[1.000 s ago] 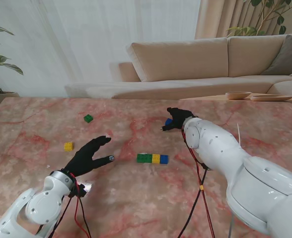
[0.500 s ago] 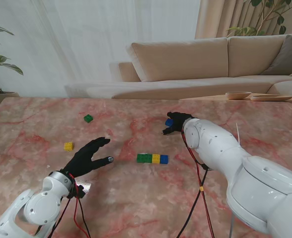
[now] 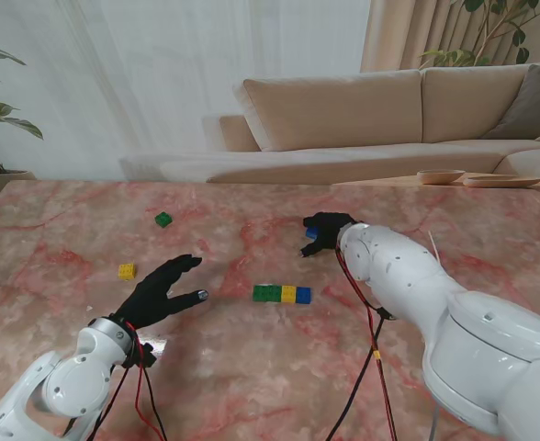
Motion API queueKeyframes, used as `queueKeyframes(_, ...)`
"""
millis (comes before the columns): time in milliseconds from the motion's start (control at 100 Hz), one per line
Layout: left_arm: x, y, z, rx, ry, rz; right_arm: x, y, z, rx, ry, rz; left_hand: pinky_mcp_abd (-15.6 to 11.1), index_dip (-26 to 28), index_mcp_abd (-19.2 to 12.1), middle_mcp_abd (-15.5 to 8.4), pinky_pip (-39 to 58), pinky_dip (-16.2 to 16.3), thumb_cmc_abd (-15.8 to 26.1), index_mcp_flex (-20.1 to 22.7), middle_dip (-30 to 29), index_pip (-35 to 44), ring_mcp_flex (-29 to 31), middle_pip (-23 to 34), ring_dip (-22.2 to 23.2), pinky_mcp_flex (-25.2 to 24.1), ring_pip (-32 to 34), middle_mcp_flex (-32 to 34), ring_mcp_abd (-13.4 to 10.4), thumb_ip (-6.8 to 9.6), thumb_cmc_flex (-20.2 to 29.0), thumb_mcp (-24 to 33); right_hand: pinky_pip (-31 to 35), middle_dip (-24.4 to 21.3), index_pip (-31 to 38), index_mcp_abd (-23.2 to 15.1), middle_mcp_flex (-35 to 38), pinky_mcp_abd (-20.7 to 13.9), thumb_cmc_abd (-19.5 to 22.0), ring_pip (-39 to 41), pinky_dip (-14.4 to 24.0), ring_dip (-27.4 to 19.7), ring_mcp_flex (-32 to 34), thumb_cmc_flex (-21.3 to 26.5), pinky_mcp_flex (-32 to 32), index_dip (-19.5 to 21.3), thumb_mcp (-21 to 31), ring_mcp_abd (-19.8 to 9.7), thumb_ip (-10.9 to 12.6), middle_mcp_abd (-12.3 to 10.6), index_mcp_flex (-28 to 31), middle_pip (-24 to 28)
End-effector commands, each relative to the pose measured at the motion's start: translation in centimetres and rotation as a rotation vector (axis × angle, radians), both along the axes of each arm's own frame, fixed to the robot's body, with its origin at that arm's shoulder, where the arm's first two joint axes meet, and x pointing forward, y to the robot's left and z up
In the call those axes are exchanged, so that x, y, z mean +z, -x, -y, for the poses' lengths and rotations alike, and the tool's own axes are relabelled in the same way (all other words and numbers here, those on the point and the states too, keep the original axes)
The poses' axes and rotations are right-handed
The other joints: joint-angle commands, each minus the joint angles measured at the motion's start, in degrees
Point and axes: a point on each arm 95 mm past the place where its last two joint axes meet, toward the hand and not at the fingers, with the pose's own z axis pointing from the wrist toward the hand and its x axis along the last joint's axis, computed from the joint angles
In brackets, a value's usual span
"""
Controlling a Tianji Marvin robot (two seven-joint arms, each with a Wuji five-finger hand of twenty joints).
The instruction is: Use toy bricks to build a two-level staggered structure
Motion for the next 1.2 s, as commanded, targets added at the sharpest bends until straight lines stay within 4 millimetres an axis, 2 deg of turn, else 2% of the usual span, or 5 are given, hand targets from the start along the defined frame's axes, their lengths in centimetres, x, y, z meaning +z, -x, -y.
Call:
queueKeyframes(0, -0.2, 0.1, 0.0, -0.001, 0.002, -0.002, -1.5, 1.0, 0.4, 0.014, 0.009, -0.027, -2.57, 0.67, -0.34, -0.84, -2.14, 0.78, 1.80, 1.52, 0.07, -0.57, -1.17, 0.44, -0.79, -0.43, -1.83, -0.69, -2.77, 1.36, -0.16, 0.31, 1.74, 0.45, 3.96, -1.46, 0.78, -0.88, -0.28, 0.84, -0.75, 1.20, 1.43, 1.06, 0.41, 1.75, 0.49, -1.91, 1.27, -1.83, 2.10, 1.32)
queueKeyframes(280, -0.2, 0.1, 0.4, -0.003, 0.010, 0.014, -1.6, 1.4, 1.0, 0.063, 0.004, 0.071, -2.55, 0.76, -0.57, -0.87, -2.14, 0.76, 1.77, 1.80, 0.23, -0.37, -1.00, 0.72, -0.78, -0.41, -1.79, -0.58, -2.79, 1.31, -0.02, 0.31, 2.78, 0.80, 7.38, -4.83, 4.48, -0.42, -1.46, 2.48, -1.18, 1.64, 4.36, 5.57, 1.50, 3.10, 3.46, -2.88, 0.53, -4.11, 6.20, 3.36)
queueKeyframes(600, -0.3, 0.0, 0.4, -0.003, 0.007, 0.017, -0.3, 0.6, 1.4, 0.023, 0.000, 0.125, -2.53, 0.84, -0.52, -0.90, -2.10, 0.71, 1.85, 1.71, 0.24, -0.23, -1.00, 0.70, -0.77, -0.38, -1.79, -0.64, -2.85, 1.27, 0.01, 0.32, 2.80, -1.00, -2.58, 1.30, -1.99, -0.97, -1.38, 3.29, -2.48, 1.70, 0.37, 3.78, -0.28, -0.46, 1.83, -2.23, -0.06, -0.78, -4.54, 1.18)
queueKeyframes(840, -0.4, 0.0, 0.4, -0.003, 0.004, 0.008, -0.1, 0.1, 1.8, -0.044, 0.018, 0.090, -2.55, 0.85, -0.51, -0.84, -2.08, 0.68, 1.86, 1.71, 0.22, -0.22, -1.00, 0.67, -0.78, -0.40, -1.80, -0.61, -2.89, 1.26, 0.09, 0.35, 5.00, 4.51, -1.66, 1.72, -0.85, -1.00, -1.52, 10.20, -1.96, 5.43, 2.62, 3.95, 1.45, 0.93, 0.46, -2.37, 0.08, -0.94, -3.89, 8.59)
queueKeyframes(1190, -0.4, -0.1, 0.3, -0.009, 0.002, 0.001, -0.5, 0.4, 2.0, -0.081, 0.013, 0.080, -2.71, 0.87, -0.54, -0.89, -2.22, 0.56, 1.95, 1.83, 0.25, -0.12, -0.98, 0.72, -0.78, -0.41, -1.78, -0.60, -2.89, 1.24, 0.24, 0.42, 19.63, 13.57, 16.46, -5.36, 9.66, -2.37, -3.79, 23.31, 2.53, 12.77, 12.17, 7.08, 7.02, 14.35, -1.24, -5.44, -0.51, -7.46, 1.85, 17.99)
